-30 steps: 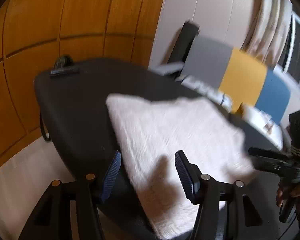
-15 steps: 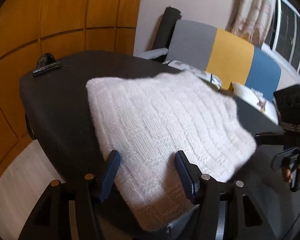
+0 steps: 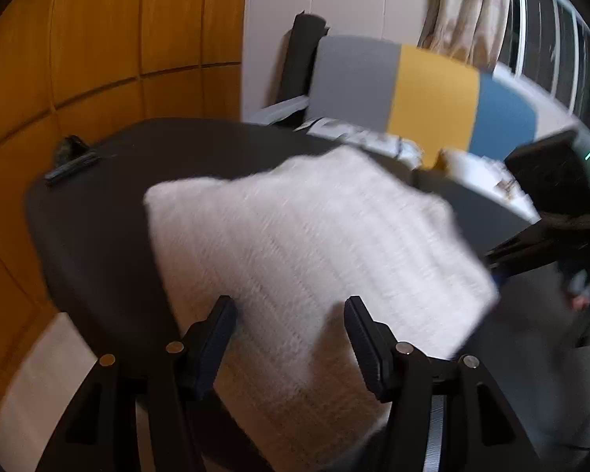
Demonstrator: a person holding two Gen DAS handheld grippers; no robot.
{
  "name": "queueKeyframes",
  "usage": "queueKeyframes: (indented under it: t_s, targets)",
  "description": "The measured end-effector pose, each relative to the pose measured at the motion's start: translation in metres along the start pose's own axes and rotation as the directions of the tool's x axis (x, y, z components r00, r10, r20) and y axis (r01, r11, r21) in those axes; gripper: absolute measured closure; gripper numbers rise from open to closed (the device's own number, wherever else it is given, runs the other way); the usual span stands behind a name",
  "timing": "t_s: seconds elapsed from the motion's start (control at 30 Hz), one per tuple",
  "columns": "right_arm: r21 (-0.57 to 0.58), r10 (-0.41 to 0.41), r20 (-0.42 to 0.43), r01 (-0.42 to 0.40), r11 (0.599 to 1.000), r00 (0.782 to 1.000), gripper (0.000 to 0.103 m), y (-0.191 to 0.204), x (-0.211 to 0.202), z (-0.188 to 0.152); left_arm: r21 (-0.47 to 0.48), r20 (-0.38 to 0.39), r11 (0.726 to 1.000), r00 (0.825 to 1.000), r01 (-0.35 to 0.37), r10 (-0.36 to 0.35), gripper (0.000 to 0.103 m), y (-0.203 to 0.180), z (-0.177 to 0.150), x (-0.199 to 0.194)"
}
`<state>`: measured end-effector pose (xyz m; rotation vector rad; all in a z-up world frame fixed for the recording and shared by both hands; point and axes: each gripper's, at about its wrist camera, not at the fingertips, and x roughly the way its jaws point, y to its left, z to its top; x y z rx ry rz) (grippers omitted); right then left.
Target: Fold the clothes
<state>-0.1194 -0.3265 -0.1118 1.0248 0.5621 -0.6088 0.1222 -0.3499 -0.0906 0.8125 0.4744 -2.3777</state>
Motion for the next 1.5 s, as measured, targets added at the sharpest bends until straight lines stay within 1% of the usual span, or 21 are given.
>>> queueKeyframes:
  t_s: [0.03,0.1,0.2,0.27,0.3,0.4,0.43,0.53,0.57,0.67,0.73,0.83,0.93,1.0,1.07,1.17,1.2,1.27,1.37,1.43,1.5]
  targets:
    - [0.011,-0.023,0.012,0.023,1.000,1.000,0.000,0.000,-0.007,-0.002,0.001,0.010,0.999,0.999,0.050,-0.050,0.045,-0.005,0.006,-0.002]
    - [0.014,-0.054,0.023,0.054,0.998,0.998,0.000,0.002,-0.011,-0.005,0.063,0.035,0.988,0.989,0.138,-0.140,0.045,-0.024,0.023,0.000]
    - [0.012,-0.083,0.034,0.083,0.997,0.996,0.000,0.005,-0.011,-0.009,0.151,0.004,0.954,0.965,0.259,-0.262,0.045,-0.054,0.047,0.019]
    - [0.017,-0.084,0.051,0.084,0.996,0.995,0.000,0.006,-0.012,-0.016,0.185,-0.070,0.934,0.952,0.306,-0.298,0.046,-0.069,0.054,0.043]
    - [0.016,-0.082,0.056,0.081,0.997,0.995,0.000,0.006,-0.012,-0.017,0.187,-0.114,0.929,0.946,0.319,-0.302,0.050,-0.073,0.055,0.059]
    - [0.038,-0.035,0.081,0.032,0.999,0.996,0.000,-0.001,-0.013,-0.026,0.141,-0.167,0.926,0.931,0.349,-0.326,0.052,-0.071,0.052,0.090]
    - [0.036,-0.020,0.087,0.017,0.999,0.996,0.000,-0.003,-0.012,-0.029,0.142,-0.167,0.925,0.930,0.351,-0.327,0.052,-0.071,0.052,0.095]
    - [0.031,0.007,0.143,-0.012,0.999,0.990,0.000,-0.009,-0.013,-0.039,0.192,-0.158,0.925,0.941,0.327,-0.300,0.051,-0.077,0.051,0.098]
    - [0.039,0.015,0.160,-0.022,0.999,0.987,0.000,-0.011,-0.014,-0.041,0.194,-0.157,0.925,0.941,0.328,-0.300,0.051,-0.078,0.051,0.096]
    - [0.044,-0.011,0.174,0.004,0.999,0.985,0.000,-0.007,-0.022,-0.048,0.132,-0.125,0.916,0.923,0.379,-0.364,0.051,-0.062,0.054,0.075]
    - [0.045,-0.069,0.173,0.062,0.997,0.983,0.000,0.006,-0.036,-0.054,0.085,-0.084,0.916,0.919,0.392,-0.385,0.051,-0.045,0.055,0.059]
    - [0.044,-0.156,0.186,0.151,0.988,0.970,0.000,0.019,-0.061,-0.063,0.029,-0.046,0.931,0.931,0.364,-0.362,0.051,-0.018,0.045,0.042]
    - [-0.007,-0.149,0.216,0.154,0.988,0.965,0.000,0.044,-0.079,-0.064,-0.026,-0.014,0.944,0.944,0.329,-0.329,0.051,0.008,0.033,0.026]
    - [-0.064,-0.132,0.197,0.147,0.987,0.971,0.000,0.058,-0.071,-0.056,-0.054,0.002,0.950,0.952,0.306,-0.306,0.051,0.022,0.024,0.016]
    - [-0.110,-0.128,0.168,0.147,0.983,0.977,0.000,0.064,-0.056,-0.045,-0.040,0.007,0.960,0.961,0.276,-0.276,0.051,0.023,0.015,0.012]
    - [-0.084,-0.179,0.149,0.193,0.978,0.972,0.000,0.046,-0.030,-0.030,-0.004,-0.010,0.968,0.967,0.253,-0.253,0.051,0.021,0.003,0.012]
    - [-0.049,-0.190,0.153,0.200,0.979,0.970,0.000,0.035,-0.028,-0.029,0.012,-0.025,0.968,0.968,0.251,-0.251,0.051,0.020,0.000,0.015]
    - [0.064,-0.194,0.195,0.185,0.981,0.961,0.000,0.008,-0.037,-0.038,0.036,-0.052,0.965,0.965,0.259,-0.257,0.051,0.017,-0.007,0.021]
    - [0.095,-0.191,0.267,0.171,0.981,0.945,0.000,0.000,-0.047,-0.051,0.090,-0.049,0.966,0.970,0.241,-0.238,0.051,0.012,-0.012,0.019]
    - [0.069,-0.235,0.224,0.225,0.972,0.946,0.000,0.008,-0.048,-0.050,0.071,-0.035,0.965,0.967,0.253,-0.251,0.051,0.016,-0.008,0.014]
    - [0.058,-0.259,0.183,0.252,0.966,0.949,0.000,0.017,-0.050,-0.046,0.034,-0.016,0.962,0.962,0.272,-0.272,0.051,0.022,-0.002,0.008]
